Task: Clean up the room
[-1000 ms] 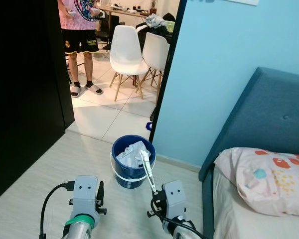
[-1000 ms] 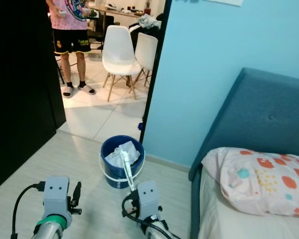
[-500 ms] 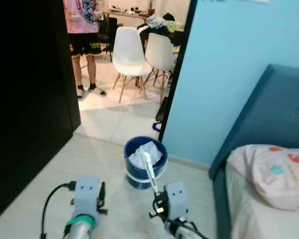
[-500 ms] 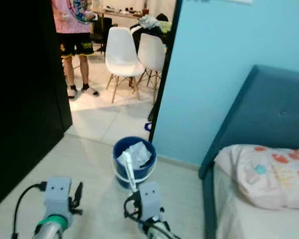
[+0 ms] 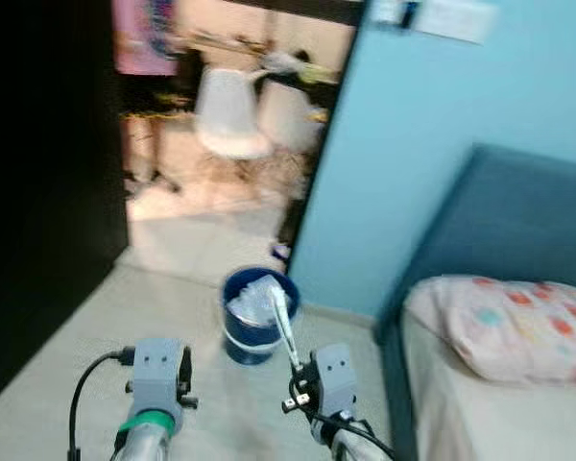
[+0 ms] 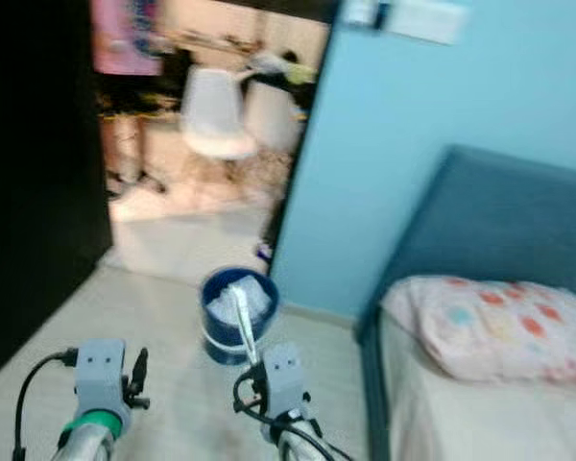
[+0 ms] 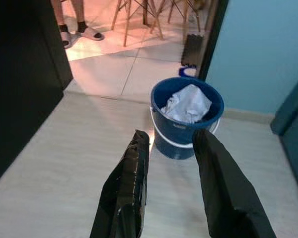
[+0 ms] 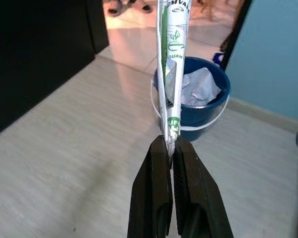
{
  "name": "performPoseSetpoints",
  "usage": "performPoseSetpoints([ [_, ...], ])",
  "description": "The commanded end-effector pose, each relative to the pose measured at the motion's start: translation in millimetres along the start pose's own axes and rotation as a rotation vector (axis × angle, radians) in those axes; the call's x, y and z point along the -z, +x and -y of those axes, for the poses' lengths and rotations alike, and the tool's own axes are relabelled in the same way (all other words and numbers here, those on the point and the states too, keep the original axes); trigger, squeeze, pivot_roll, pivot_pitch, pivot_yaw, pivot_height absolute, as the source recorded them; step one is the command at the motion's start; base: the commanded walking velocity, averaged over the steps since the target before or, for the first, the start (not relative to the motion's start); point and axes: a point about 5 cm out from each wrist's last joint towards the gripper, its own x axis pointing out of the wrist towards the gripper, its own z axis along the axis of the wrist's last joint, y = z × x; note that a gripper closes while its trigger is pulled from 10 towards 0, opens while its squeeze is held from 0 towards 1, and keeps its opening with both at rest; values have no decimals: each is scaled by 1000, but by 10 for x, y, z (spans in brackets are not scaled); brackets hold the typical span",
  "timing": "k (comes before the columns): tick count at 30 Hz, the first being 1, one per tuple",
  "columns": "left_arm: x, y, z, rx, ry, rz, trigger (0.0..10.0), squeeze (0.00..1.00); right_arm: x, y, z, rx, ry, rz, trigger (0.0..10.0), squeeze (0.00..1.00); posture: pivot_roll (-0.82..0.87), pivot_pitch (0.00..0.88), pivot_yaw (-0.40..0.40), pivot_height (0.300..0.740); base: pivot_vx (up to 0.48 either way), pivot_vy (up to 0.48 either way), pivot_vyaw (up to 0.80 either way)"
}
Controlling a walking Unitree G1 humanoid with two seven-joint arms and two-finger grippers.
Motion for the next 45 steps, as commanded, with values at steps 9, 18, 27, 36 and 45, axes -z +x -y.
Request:
performPoseSetpoints([
  [9,55,-20,21,1,-6,-25,10000,0,55,-28,25,10,8,-20,10000,0,44,20,-37,740,0,0,0],
  [18,34,-25,37,4,-6,-7,10000,0,52,-29,31,8,7,-19,10000,0,43,19,-40,740,0,-367,0],
  [27,24,-29,29,-3,-31,4,10000,0,50,-27,37,8,6,-19,10000,0,42,18,-41,740,0,-107,0],
  [36,16,-29,38,9,-12,12,10000,0,49,-26,35,9,7,-18,10000,0,45,17,-39,740,0,0,0],
  [45,-10,-11,48,22,0,25,10000,0,44,-17,15,13,16,-12,10000,0,45,10,-30,740,0,0,0],
])
